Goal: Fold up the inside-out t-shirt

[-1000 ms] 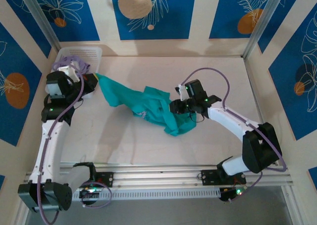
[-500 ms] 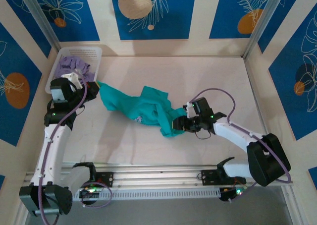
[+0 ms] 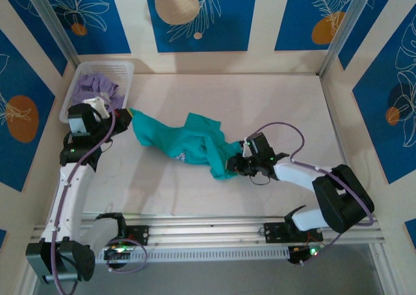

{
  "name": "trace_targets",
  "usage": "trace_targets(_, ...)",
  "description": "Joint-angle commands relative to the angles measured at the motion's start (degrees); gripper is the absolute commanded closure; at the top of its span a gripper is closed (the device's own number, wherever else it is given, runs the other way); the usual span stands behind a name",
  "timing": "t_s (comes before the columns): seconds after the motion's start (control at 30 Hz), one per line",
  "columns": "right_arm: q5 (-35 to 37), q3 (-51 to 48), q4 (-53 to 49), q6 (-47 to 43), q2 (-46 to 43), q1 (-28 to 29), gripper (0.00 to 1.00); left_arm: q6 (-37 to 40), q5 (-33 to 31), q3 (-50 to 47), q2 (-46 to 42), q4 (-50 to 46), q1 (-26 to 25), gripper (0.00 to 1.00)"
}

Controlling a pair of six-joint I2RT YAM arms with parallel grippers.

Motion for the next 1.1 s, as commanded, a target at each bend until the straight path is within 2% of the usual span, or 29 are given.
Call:
trace_targets(0.0, 2.0, 1.7, 1.5, -1.7, -0.3, -1.4, 0.93, 1.1, 1.0, 0.2, -0.7, 0.5, 0.6, 1.00)
trace_targets(0.1, 2.7, 2.4, 0.3, -5.7, -5.7, -2.4, 1.00, 1.5, 0.8, 1.7, -0.4, -0.6, 0.6, 1.00)
trace_targets(0.27, 2.2, 7.3, -5.0, -14.3, -17.7, -4.2, 1.00, -0.3, 2.0, 3.7, 0.4, 0.3, 0.6, 1.00)
trace_targets(0.4, -4.2, 14.8, -7.8, -18.9, -22.7, -8.3, 1.00, -3.3, 4.0, 4.8, 1.6, 3.4, 0.7, 1.00)
trace_targets(0.53, -15.6, 20.7, -7.4, -21.8, -23.8, -12.0, 1.00, -5.3, 5.1, 6.3, 2.4, 4.8, 2.0, 1.00)
trace_targets(0.63, -19.7, 21.6, -9.3, -24.3, -24.6, -12.5, 1.00, -7.0, 5.9, 6.2, 1.7, 5.2, 5.0, 1.00)
trace_targets(0.77, -23.0, 18.1, -13.1, -23.4, -25.2, -12.5, 1.00, -7.3, 5.6, 4.5, -0.4, 4.6, 8.5, 1.00)
trace_targets(0.93, -22.4, 12.0, -14.2, -19.8, -26.2, -12.5, 1.00, -7.1, 5.4, 2.2, -0.1, 5.1, 8.9, 1.00)
trace_targets(1.07, -24.2, 10.5, -12.8, -17.5, -22.6, -12.4, 1.00, -7.4, 7.5, 0.9, 1.7, 6.1, 8.9, 1.00)
